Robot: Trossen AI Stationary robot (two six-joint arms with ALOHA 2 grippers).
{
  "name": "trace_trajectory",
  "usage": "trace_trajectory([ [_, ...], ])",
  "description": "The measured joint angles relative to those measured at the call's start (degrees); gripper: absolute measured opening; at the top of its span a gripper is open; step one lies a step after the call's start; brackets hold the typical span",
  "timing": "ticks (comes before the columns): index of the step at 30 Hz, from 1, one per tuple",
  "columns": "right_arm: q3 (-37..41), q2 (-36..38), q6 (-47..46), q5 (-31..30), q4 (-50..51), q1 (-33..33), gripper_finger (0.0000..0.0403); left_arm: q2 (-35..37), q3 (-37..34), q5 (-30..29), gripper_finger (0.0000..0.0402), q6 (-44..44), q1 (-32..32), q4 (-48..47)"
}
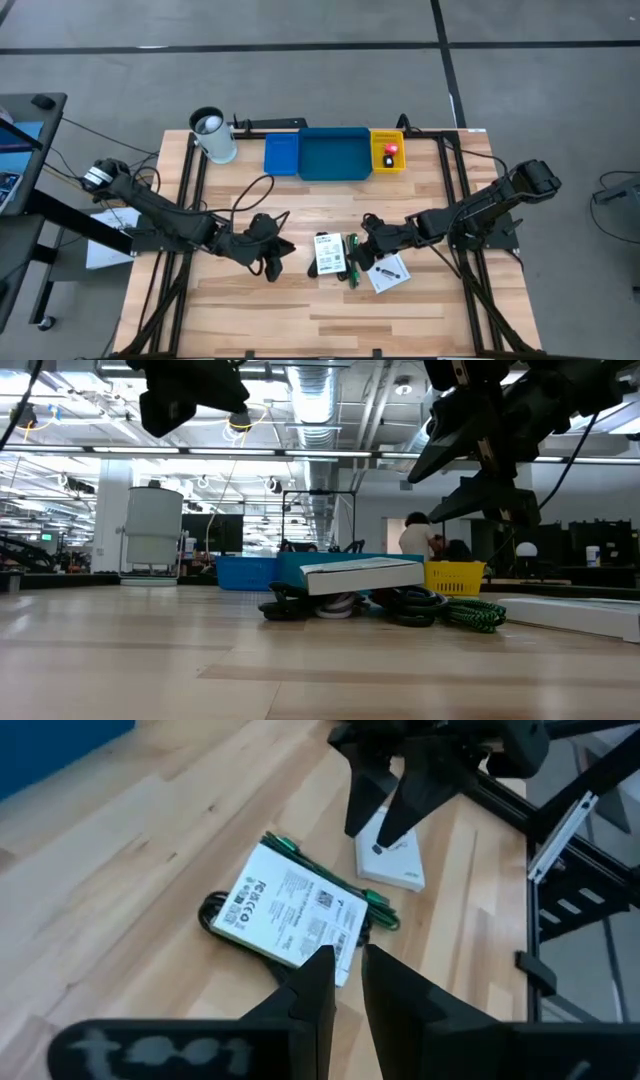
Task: Pick and place items into bin
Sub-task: Put the left card reader box into the blue basket
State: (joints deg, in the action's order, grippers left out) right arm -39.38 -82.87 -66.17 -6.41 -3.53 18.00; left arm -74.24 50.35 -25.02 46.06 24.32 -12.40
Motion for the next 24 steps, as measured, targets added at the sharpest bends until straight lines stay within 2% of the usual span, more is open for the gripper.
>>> trace_trajectory([
  [3,0.0,0.0,-0.2,-0.3,-0.1,0.3,0.0199,0.0,0.0,3.2,0.0043,-2.0,-1.1,1.8],
  [8,0.0,0.0,-0.3,-2.1,-0.4,1.2,0.02,0.0,0.0,8.7,0.0043,-14.9,-2.6,10.0],
  [13,0.0,0.0,-0.9,-2.8,-0.4,2.6,0.0198,0.6,0.0,11.0,0.0043,-19.7,-6.2,5.7],
  [17,0.0,0.0,-1.3,-3.8,-0.3,4.4,0.0198,4.7,0.0,9.1,0.0043,-19.6,-8.0,-2.4],
  [20,0.0,0.0,-1.4,-5.1,0.4,5.6,0.0198,11.0,-0.1,5.1,0.0043,-20.0,-7.4,-4.9],
  [22,0.0,0.0,-1.8,-5.9,1.2,6.4,0.0197,16.5,-1.9,1.6,0.0043,-20.0,-6.2,-2.9],
  [24,0.0,0.0,-1.9,-6.3,2.0,6.6,0.0196,22.3,-6.7,-1.6,0.0043,-19.5,-5.0,2.5],
])
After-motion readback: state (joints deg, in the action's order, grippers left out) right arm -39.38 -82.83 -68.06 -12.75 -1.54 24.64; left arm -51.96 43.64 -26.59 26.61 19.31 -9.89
